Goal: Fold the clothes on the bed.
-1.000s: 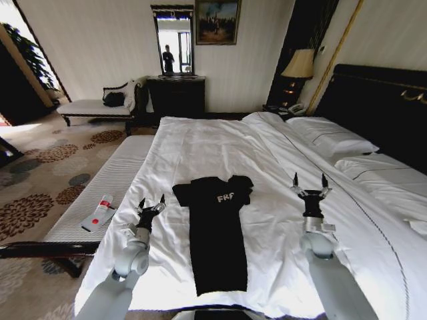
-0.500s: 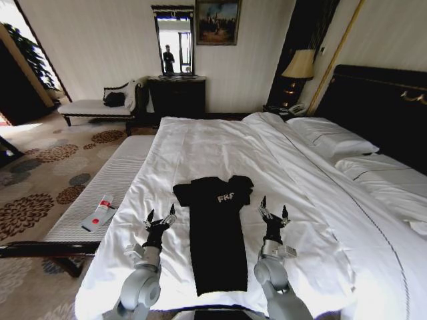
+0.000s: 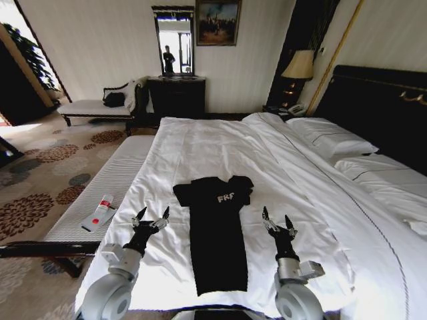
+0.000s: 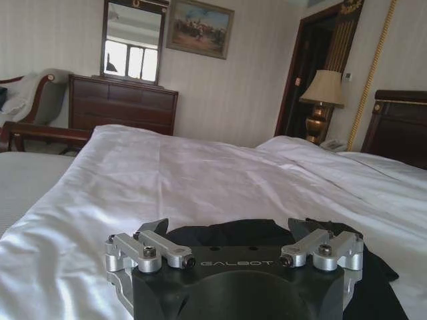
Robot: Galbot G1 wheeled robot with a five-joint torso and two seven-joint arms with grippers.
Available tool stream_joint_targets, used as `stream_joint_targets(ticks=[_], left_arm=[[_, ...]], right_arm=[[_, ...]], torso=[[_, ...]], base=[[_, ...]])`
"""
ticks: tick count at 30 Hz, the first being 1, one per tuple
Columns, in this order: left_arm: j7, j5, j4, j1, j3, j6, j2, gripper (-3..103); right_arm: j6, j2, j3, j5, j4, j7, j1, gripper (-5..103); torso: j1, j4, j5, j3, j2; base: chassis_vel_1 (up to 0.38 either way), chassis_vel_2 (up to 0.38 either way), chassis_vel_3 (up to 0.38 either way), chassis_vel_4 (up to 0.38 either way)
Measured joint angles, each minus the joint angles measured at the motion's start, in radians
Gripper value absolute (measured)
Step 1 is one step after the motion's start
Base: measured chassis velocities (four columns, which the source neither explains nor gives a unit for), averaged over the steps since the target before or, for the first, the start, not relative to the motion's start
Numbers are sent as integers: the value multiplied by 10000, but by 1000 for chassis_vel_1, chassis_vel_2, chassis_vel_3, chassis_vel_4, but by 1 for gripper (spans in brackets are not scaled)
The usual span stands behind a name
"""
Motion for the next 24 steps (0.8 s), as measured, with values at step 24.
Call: stream_joint_targets(ticks=[24], left_arm=[[-1970,-3598,-1589,-1455,-1881,2092,-315,100]], right_arm=[[-684,244,-5326,4104,-255,1829,2823,100]], torso=[[1,-2,-3,0,-1]], base=[[0,0,0,0]])
